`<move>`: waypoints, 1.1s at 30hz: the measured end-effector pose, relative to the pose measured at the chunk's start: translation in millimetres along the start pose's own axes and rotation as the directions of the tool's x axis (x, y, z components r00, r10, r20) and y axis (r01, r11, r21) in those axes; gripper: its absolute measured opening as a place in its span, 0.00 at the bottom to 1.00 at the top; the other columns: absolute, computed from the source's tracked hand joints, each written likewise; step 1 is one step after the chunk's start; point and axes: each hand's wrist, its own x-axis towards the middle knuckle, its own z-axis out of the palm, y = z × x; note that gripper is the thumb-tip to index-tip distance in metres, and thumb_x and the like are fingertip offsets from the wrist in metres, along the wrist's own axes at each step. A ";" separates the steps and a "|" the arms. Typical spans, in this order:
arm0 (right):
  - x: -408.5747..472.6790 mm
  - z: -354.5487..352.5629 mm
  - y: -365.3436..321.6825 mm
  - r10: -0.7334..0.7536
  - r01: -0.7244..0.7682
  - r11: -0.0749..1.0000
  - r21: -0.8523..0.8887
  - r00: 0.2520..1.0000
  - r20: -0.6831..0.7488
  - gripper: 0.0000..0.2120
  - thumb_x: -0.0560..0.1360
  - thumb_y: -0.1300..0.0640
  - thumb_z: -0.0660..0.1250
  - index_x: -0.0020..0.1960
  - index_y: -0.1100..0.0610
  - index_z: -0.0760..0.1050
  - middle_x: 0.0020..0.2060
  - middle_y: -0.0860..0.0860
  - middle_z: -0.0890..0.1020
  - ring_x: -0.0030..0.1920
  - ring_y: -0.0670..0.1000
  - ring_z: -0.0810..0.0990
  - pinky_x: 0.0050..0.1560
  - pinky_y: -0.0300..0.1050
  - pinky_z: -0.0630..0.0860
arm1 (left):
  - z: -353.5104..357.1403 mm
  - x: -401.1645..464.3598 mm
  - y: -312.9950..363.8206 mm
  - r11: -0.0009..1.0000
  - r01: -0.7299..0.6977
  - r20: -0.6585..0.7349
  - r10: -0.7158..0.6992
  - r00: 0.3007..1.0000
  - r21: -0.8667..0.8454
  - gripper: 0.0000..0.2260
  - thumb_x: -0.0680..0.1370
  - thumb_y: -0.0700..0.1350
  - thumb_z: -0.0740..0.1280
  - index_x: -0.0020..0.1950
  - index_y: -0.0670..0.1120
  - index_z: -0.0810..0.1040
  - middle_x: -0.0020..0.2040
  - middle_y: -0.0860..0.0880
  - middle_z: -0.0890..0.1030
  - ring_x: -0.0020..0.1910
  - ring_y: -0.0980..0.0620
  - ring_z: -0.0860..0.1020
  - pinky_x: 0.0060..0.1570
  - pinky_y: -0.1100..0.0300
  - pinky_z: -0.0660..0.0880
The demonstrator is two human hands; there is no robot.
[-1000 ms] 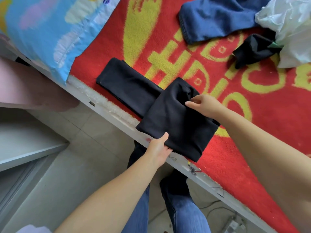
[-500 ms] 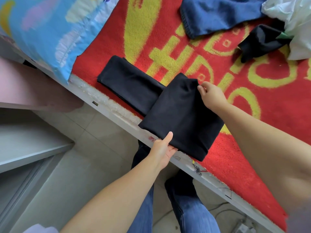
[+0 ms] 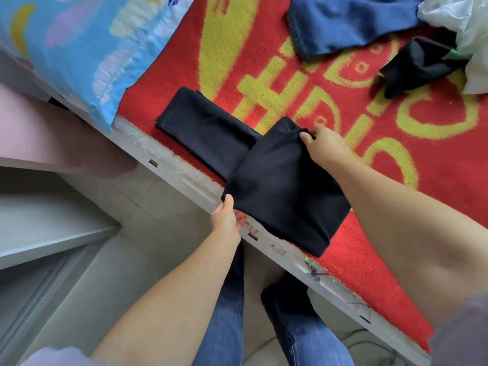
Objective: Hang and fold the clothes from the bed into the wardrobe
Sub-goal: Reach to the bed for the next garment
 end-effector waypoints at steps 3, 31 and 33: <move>-8.6 -19.5 10.4 -0.173 0.173 0.984 -0.049 0.985 0.014 0.18 0.80 0.53 0.59 0.68 0.55 0.64 0.61 0.57 0.74 0.59 0.60 0.73 0.53 0.54 0.72 | -1.3 -2.6 7.6 0.927 -0.232 -0.129 0.280 0.951 0.296 0.07 0.79 0.47 0.64 0.48 0.45 0.71 0.44 0.48 0.74 0.47 0.45 0.74 0.47 0.55 0.75; -41.9 -114.2 -111.1 -0.536 0.753 0.481 -0.449 0.658 0.529 0.20 0.73 0.56 0.62 0.64 0.46 0.70 0.57 0.46 0.76 0.48 0.50 0.73 0.39 0.45 0.70 | 3.8 -71.6 99.5 0.439 -0.742 0.580 0.463 0.670 0.506 0.15 0.73 0.40 0.64 0.59 0.48 0.75 0.45 0.55 0.79 0.48 0.52 0.78 0.46 0.59 0.74; -24.6 -116.9 -162.0 -0.669 0.785 0.543 -0.298 0.619 0.412 0.19 0.73 0.58 0.63 0.64 0.50 0.71 0.57 0.51 0.77 0.50 0.53 0.75 0.46 0.49 0.73 | -18.9 -47.7 158.5 0.493 -0.766 0.586 0.500 0.637 0.412 0.13 0.72 0.35 0.65 0.52 0.49 0.77 0.44 0.58 0.80 0.46 0.58 0.78 0.46 0.67 0.73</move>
